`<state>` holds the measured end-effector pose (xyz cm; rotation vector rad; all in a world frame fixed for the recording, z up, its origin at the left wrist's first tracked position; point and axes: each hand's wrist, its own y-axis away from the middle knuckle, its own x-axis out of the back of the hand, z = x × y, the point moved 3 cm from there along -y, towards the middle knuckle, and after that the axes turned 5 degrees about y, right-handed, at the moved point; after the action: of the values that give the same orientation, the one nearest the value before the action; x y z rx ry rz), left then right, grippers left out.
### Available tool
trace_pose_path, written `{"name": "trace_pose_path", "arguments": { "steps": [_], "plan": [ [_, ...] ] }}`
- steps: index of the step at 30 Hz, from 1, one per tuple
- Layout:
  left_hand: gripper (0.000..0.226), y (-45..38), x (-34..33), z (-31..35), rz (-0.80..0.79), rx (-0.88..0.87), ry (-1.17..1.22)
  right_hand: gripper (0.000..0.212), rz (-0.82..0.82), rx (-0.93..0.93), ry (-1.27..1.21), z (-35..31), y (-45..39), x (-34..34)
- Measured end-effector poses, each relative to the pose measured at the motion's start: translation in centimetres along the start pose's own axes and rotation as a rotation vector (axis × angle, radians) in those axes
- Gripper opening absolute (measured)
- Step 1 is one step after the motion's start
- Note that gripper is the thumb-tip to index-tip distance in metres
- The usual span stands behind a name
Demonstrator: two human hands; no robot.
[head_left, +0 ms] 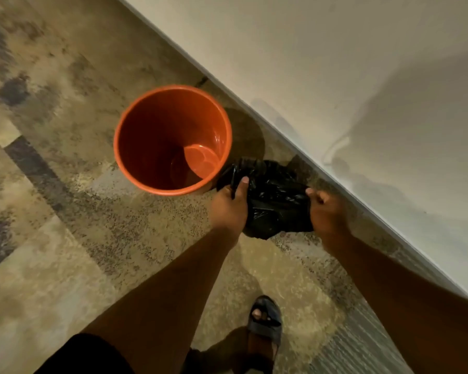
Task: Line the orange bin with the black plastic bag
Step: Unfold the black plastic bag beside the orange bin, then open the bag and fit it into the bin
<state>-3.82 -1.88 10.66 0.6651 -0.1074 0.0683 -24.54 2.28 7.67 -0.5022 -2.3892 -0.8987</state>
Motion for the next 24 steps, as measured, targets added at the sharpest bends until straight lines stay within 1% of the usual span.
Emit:
{"name": "trace_pose_path", "arguments": {
  "steps": [2, 3, 4, 6, 7, 9, 10, 11, 12, 13, 14, 15, 16, 17, 18, 19, 20, 21, 24],
  "plan": [
    [0.041, 0.3, 0.6, 1.4, 0.090, -0.064, -0.009, 0.051, 0.016, -0.046, -0.052, -0.9, -0.3, 1.2],
    [0.040, 0.4, 1.0, 2.0, 0.134, -0.092, 0.009, 0.052, 0.037, -0.069, -0.081, -1.4, -0.4, 1.9],
    [0.040, 0.5, 1.3, 2.7, 0.178, -0.125, 0.029, 0.050, 0.058, -0.100, -0.114, -2.0, -0.4, 2.6],
    [0.042, 0.9, 1.7, 3.9, 0.253, -0.191, 0.043, 0.038, 0.065, -0.180, -0.181, -2.7, -0.4, 3.5],
    [0.045, 1.2, 1.8, 4.5, 0.269, -0.224, 0.029, 0.035, 0.058, -0.207, -0.218, -3.0, -0.3, 3.8],
    [0.048, 1.9, 1.7, 6.1, 0.258, -0.315, -0.015, 0.032, 0.052, -0.237, -0.314, -3.6, -0.5, 4.1],
    [0.048, 2.1, 1.7, 6.8, 0.255, -0.365, -0.029, 0.026, 0.054, -0.265, -0.373, -4.1, -0.2, 4.2],
    [0.046, 2.1, 1.8, 7.3, 0.254, -0.397, -0.038, 0.020, 0.055, -0.292, -0.428, -4.7, 0.2, 4.2],
    [0.045, 2.0, 2.1, 7.6, 0.253, -0.408, -0.043, 0.020, 0.041, -0.300, -0.492, -5.3, 0.6, 4.0],
    [0.046, 1.8, 2.6, 7.7, 0.244, -0.400, -0.039, 0.027, -0.004, -0.285, -0.574, -6.1, 1.1, 3.6],
    [0.048, 1.7, 3.0, 7.9, 0.221, -0.388, -0.027, 0.037, -0.082, -0.236, -0.650, -7.0, 1.6, 3.1],
    [0.052, 1.7, 3.3, 8.2, 0.188, -0.387, -0.009, 0.050, -0.177, -0.151, -0.649, -7.6, 2.0, 2.8],
    [0.055, 1.6, 3.7, 8.5, 0.160, -0.397, 0.004, 0.062, -0.287, -0.037, -0.531, -8.4, 2.5, 2.4],
    [0.056, 1.7, 4.3, 8.8, 0.145, -0.412, 0.011, 0.070, -0.393, 0.067, -0.332, -9.1, 3.4, 1.7],
    [0.056, 1.6, 5.1, 9.2, 0.140, -0.426, 0.021, 0.068, -0.468, 0.167, -0.118, -9.7, 4.1, 0.8],
    [0.057, 1.6, 5.7, 9.6, 0.138, -0.427, 0.034, 0.058, -0.493, 0.249, 0.041, -10.0, 4.5, 0.1],
    [0.057, 1.4, 6.3, 10.0, 0.144, -0.420, 0.044, 0.047, -0.473, 0.297, 0.123, -10.2, 4.4, -0.5],
    [0.057, 1.1, 7.0, 10.4, 0.162, -0.411, 0.044, 0.038, -0.409, 0.308, 0.134, -10.4, 4.1, -0.8],
    [0.052, 0.1, 9.2, 11.7, 0.246, -0.399, 0.042, 0.020, -0.157, 0.184, 0.069, -11.8, 3.4, -0.2]
  ]
}}
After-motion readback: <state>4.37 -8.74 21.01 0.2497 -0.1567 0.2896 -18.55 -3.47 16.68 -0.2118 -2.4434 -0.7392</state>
